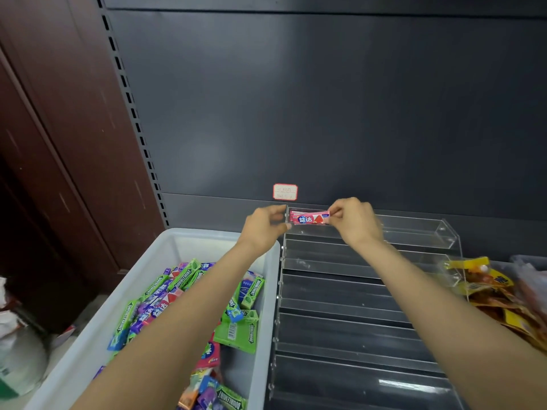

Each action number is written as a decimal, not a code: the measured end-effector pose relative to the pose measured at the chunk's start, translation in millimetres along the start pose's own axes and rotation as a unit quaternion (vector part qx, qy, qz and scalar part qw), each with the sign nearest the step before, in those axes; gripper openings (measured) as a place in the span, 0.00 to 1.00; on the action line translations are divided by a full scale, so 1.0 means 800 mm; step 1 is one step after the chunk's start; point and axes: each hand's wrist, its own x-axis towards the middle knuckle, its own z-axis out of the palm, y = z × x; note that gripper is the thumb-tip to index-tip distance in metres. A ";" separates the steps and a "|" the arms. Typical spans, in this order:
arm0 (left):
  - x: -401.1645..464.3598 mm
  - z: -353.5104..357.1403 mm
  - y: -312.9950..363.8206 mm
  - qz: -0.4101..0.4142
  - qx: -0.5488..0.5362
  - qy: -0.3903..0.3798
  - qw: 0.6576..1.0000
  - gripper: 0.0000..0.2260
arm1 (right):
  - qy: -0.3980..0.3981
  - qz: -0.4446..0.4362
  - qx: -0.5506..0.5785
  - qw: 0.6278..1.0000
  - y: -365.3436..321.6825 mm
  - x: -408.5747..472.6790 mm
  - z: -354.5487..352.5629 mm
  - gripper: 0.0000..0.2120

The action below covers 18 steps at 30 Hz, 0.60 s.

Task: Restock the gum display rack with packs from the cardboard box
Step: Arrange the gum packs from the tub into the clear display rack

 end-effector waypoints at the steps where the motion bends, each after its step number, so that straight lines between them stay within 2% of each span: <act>1: 0.002 0.002 0.001 0.002 0.006 -0.003 1.000 0.20 | 0.000 0.005 -0.017 1.000 -0.004 0.001 0.000 0.06; 9: 0.004 0.006 -0.002 0.017 0.017 0.020 1.000 0.18 | -0.020 0.015 -0.092 0.995 -0.019 0.011 0.000 0.09; 15: -0.018 -0.006 0.003 0.017 0.017 0.076 0.997 0.17 | -0.029 0.031 -0.005 0.999 -0.013 0.007 0.001 0.06; 18: -0.042 -0.018 0.002 0.036 0.035 0.088 0.995 0.14 | 0.013 -0.019 0.017 1.000 -0.019 -0.008 0.003 0.05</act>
